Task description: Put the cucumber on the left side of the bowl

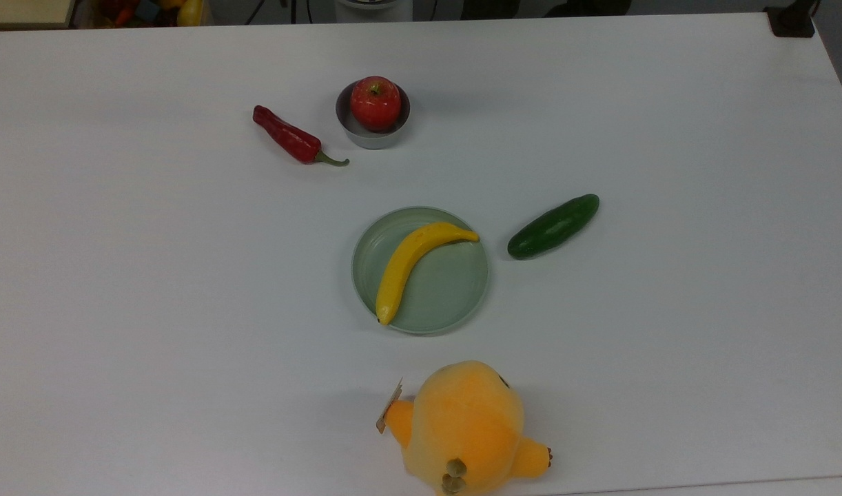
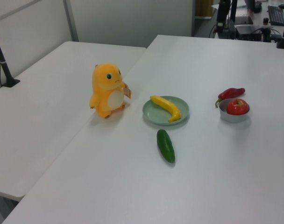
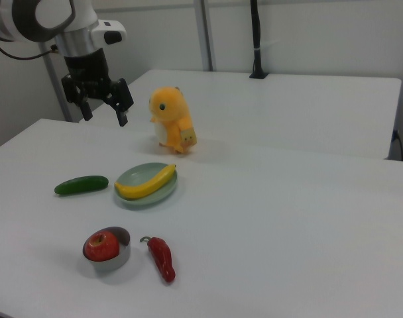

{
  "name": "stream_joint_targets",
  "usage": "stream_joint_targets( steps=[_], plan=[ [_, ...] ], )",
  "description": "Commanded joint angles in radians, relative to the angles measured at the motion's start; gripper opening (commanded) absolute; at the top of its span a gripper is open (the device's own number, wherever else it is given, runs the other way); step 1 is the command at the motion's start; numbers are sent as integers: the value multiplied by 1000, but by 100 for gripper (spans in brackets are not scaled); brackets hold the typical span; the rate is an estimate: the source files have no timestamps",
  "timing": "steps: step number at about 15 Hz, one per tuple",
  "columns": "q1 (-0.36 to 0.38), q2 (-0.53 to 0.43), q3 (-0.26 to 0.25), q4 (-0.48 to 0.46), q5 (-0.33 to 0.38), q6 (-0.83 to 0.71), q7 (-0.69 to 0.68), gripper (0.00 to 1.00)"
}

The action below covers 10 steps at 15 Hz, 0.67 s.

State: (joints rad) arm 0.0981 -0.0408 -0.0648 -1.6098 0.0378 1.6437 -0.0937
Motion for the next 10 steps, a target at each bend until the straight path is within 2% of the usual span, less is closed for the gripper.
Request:
stream_joint_targets(
  steps=[1,7,10],
  plan=[
    [22,-31,-7,-42,2,7,-24,100],
    [31,-22,-4,-45,4,4,-26,100],
    [60,-4,-3,-53,2,-7,-15,100]
  ],
)
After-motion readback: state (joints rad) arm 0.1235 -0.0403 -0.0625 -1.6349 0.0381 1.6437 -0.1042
